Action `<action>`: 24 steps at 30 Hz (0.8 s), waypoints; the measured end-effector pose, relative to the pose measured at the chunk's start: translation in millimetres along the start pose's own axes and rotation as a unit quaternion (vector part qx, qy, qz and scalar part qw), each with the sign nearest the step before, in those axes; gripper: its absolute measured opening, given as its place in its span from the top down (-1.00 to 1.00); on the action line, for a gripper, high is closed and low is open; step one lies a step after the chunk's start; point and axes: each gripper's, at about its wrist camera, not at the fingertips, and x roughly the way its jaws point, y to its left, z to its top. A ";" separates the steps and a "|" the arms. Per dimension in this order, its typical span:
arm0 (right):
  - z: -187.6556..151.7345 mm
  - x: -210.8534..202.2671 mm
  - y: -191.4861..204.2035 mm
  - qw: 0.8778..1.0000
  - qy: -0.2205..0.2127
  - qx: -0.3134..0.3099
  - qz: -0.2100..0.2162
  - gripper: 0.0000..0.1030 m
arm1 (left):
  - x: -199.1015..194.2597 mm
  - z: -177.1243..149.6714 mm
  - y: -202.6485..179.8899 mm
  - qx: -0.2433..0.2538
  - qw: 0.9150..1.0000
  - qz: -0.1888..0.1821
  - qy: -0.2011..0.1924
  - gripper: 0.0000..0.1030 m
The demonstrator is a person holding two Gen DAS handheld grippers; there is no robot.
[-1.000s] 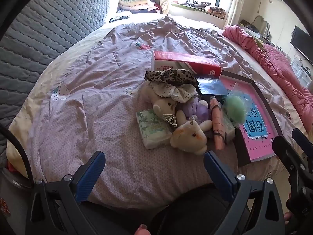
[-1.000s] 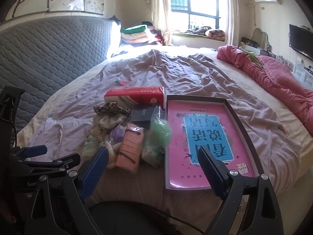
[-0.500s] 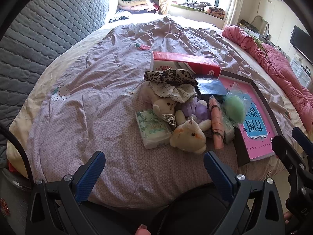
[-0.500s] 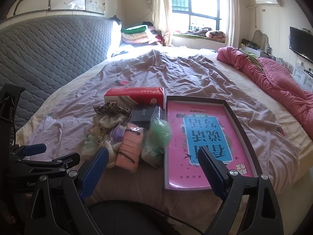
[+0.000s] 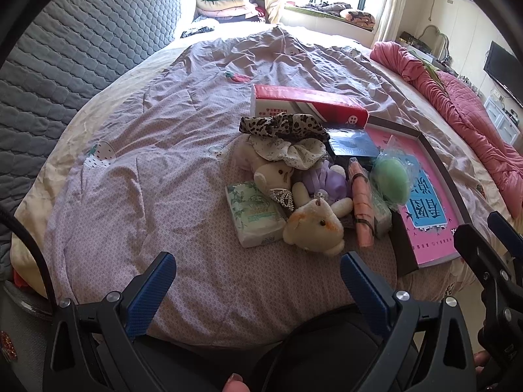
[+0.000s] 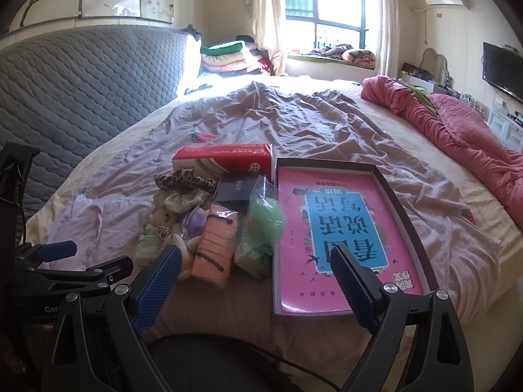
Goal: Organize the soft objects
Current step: 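Move both tools toward the pile of soft items on the bed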
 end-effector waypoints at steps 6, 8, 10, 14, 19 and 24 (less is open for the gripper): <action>-0.4 1.0 -0.2 1.000 0.000 0.002 0.001 -0.80 | 0.6 -0.8 -1.7 0.001 1.000 -0.001 0.000 -0.97; -0.8 1.4 -1.5 1.000 0.002 0.003 0.002 -0.80 | 0.9 -1.0 -2.4 0.002 1.000 -0.002 0.001 -0.97; -1.1 2.0 -2.0 1.000 0.002 0.003 0.001 -0.80 | 1.8 -1.5 -3.4 0.002 1.000 -0.002 0.001 -0.97; -1.2 2.0 -2.2 1.000 0.002 0.003 0.002 -0.80 | 2.9 -2.5 -3.6 0.002 1.000 -0.003 0.002 -0.97; -2.0 3.0 -2.2 1.000 0.004 0.004 0.001 -0.80 | 6.3 -3.5 -2.6 0.000 1.000 -0.013 0.006 -0.97; -3.4 6.6 -3.6 1.000 0.009 0.006 0.002 -0.80 | 10.2 -3.3 0.9 -0.009 0.999 -0.033 0.009 -0.97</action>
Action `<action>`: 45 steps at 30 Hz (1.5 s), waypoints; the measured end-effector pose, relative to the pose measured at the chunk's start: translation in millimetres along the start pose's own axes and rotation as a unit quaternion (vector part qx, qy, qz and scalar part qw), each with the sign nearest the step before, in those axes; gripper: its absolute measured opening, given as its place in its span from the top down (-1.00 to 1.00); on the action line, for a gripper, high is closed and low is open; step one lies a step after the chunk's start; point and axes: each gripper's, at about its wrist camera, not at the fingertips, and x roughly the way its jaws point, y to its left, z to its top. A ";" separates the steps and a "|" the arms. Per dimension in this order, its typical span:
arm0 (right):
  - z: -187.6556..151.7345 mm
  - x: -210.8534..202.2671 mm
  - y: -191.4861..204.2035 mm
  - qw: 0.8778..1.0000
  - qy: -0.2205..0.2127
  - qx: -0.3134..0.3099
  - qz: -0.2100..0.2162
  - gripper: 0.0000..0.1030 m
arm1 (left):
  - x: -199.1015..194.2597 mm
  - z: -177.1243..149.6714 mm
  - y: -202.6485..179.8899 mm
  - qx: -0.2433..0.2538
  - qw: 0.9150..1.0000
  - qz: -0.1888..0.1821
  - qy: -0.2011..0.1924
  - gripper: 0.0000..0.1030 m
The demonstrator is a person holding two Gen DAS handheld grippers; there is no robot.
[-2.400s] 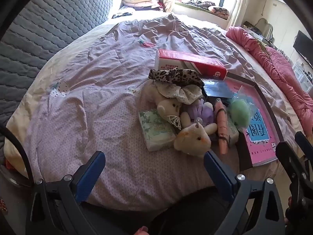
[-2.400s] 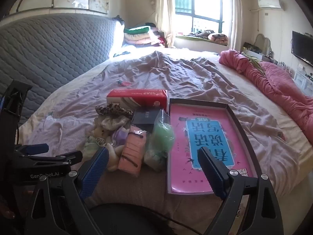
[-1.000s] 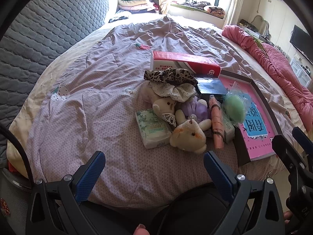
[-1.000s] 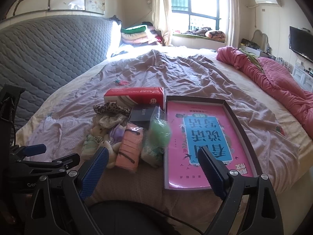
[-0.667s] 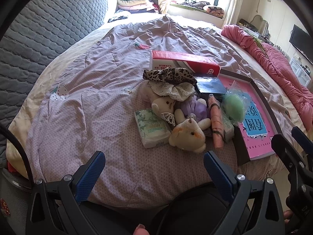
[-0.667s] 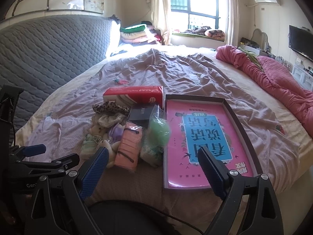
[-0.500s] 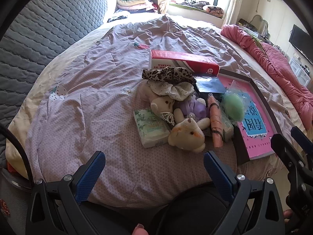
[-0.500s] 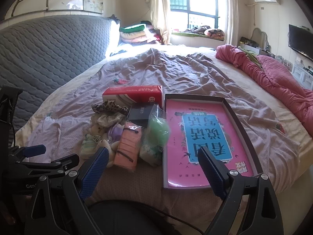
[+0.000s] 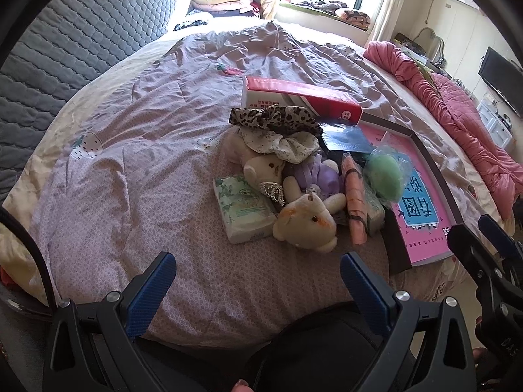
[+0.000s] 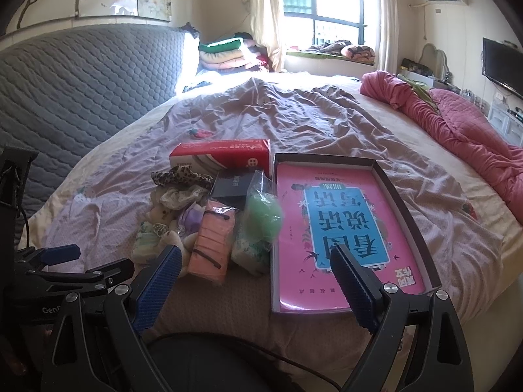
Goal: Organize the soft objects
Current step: 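Move both tools toward the pile of soft items on the bed, then grasp the white plush bear with the left tool while the right tool grasps the green sponge bag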
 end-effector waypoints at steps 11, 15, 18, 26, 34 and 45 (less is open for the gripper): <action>1.7 14.4 -15.1 1.000 0.009 0.010 -0.006 -0.80 | 25.6 5.6 -6.1 0.015 0.999 -0.027 0.028 -0.95; 4.4 25.5 -28.5 1.000 0.018 0.019 -0.011 -0.80 | 39.4 10.8 -12.5 0.032 0.998 -0.026 0.038 -0.83; 7.4 35.5 -36.7 0.999 0.024 0.020 -0.015 -0.80 | 48.1 13.6 -16.3 0.043 0.998 -0.029 0.043 -0.79; 23.4 72.7 -46.0 0.999 0.037 0.006 -0.005 -0.80 | 64.4 16.5 -24.8 0.060 0.996 -0.033 0.055 -0.66; 34.0 124.2 -36.1 0.997 0.070 -0.020 0.010 -0.80 | 76.5 23.8 -28.0 0.063 0.996 -0.038 0.059 -0.63; 37.6 145.3 -24.2 0.995 0.087 -0.027 0.050 -0.07 | 86.6 24.8 -29.3 0.063 0.995 -0.048 0.065 -0.39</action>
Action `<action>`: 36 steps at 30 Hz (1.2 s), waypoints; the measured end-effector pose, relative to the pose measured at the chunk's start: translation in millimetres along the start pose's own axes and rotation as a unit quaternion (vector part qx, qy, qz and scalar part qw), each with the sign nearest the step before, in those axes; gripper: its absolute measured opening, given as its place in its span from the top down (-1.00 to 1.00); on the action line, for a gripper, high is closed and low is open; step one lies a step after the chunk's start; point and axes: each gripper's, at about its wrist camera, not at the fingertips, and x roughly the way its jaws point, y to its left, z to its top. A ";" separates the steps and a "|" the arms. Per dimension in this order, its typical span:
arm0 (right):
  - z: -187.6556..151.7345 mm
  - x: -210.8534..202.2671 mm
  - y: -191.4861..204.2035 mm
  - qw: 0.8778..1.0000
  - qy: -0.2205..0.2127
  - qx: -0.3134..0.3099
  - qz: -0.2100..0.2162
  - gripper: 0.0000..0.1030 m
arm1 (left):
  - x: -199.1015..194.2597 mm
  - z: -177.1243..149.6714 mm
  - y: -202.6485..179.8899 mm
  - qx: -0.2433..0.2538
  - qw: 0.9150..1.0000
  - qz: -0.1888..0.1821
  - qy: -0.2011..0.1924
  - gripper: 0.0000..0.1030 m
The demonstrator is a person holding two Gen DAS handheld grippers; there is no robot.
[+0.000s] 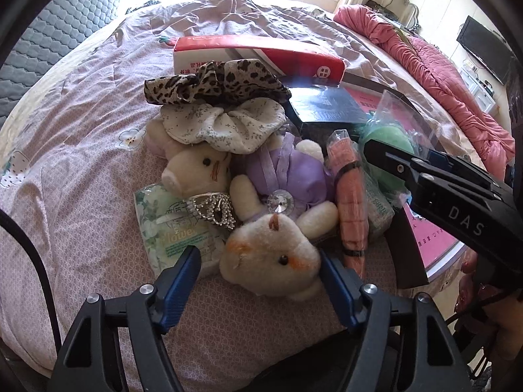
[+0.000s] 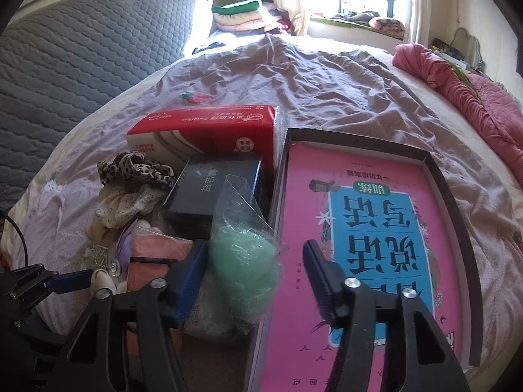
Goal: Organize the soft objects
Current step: 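Grasp the white plush bear with the left tool while the right tool grasps the green sponge bag, then carry the bear and sponge bag onto the pink tray with both tools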
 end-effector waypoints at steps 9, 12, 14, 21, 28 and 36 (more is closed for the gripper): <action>-2.5 -15.7 -6.4 0.999 -0.033 0.017 0.011 0.17 | 0.8 2.9 11.6 -0.024 0.999 -0.045 -0.003 -0.01; -2.5 -22.2 -8.9 0.999 -0.040 0.025 0.016 0.17 | -4.1 3.7 19.3 -0.042 0.997 -0.063 -0.013 0.00; -2.7 -25.3 -8.9 0.999 -0.044 0.026 0.019 0.17 | -8.0 3.9 20.4 -0.044 0.997 -0.067 -0.019 0.01; -3.7 -34.4 -6.6 0.998 -0.053 0.025 0.026 0.17 | -25.0 3.5 19.0 -0.039 0.995 -0.082 -0.037 0.01; -5.3 -43.3 -11.8 0.997 -0.061 0.036 0.026 0.17 | -35.1 4.1 15.5 -0.038 0.995 -0.078 -0.047 0.01; -0.2 -56.8 -16.6 0.996 -0.080 0.043 0.024 0.17 | -57.4 15.8 -0.9 -0.010 0.995 -0.057 -0.086 0.01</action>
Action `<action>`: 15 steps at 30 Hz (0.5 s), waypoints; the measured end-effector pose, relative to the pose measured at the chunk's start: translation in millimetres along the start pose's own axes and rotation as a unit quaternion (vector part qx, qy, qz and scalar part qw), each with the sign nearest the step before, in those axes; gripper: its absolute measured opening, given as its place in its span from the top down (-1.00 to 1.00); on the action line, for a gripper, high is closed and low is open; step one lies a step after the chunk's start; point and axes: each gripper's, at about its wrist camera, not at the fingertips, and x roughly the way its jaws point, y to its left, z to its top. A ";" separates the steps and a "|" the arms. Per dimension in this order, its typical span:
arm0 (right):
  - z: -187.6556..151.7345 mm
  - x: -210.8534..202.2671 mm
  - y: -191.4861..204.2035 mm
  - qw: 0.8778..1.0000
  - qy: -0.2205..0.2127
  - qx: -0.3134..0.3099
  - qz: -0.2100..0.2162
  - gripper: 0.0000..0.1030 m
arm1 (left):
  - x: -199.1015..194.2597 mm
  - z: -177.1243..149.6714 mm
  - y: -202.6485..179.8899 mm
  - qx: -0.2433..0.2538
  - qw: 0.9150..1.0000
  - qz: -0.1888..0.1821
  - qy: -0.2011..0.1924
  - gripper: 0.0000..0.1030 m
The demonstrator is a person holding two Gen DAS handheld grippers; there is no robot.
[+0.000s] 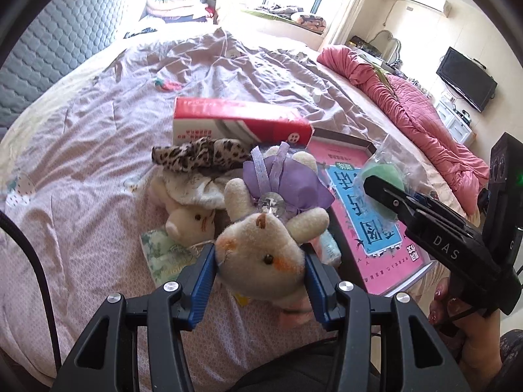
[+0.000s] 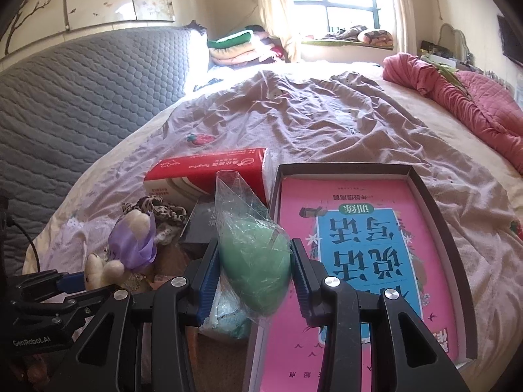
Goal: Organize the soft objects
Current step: 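Carry the bear and sponge bag onto the pink tray with both tools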
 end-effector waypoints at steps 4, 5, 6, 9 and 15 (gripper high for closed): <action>2.4 -11.4 -3.3 1.000 -0.009 0.001 -0.003 0.17 | -8.5 6.2 -14.4 0.013 1.000 -0.005 -0.011 0.01; 2.9 -14.9 -4.5 1.000 -0.010 0.001 -0.006 0.17 | -10.7 7.6 -18.4 0.015 1.000 -0.008 -0.013 0.01; 3.5 -18.2 -6.1 1.000 -0.012 0.002 -0.007 0.17 | -12.0 9.3 -22.1 0.017 1.000 -0.009 -0.015 0.01; 3.6 -31.8 -13.4 1.000 -0.021 0.008 -0.008 0.17 | -15.7 12.0 -34.6 0.026 0.999 -0.008 -0.021 0.01; 1.7 -56.8 -32.9 0.999 -0.036 0.022 -0.024 0.17 | -19.4 15.2 -59.6 0.047 0.999 -0.007 -0.024 0.01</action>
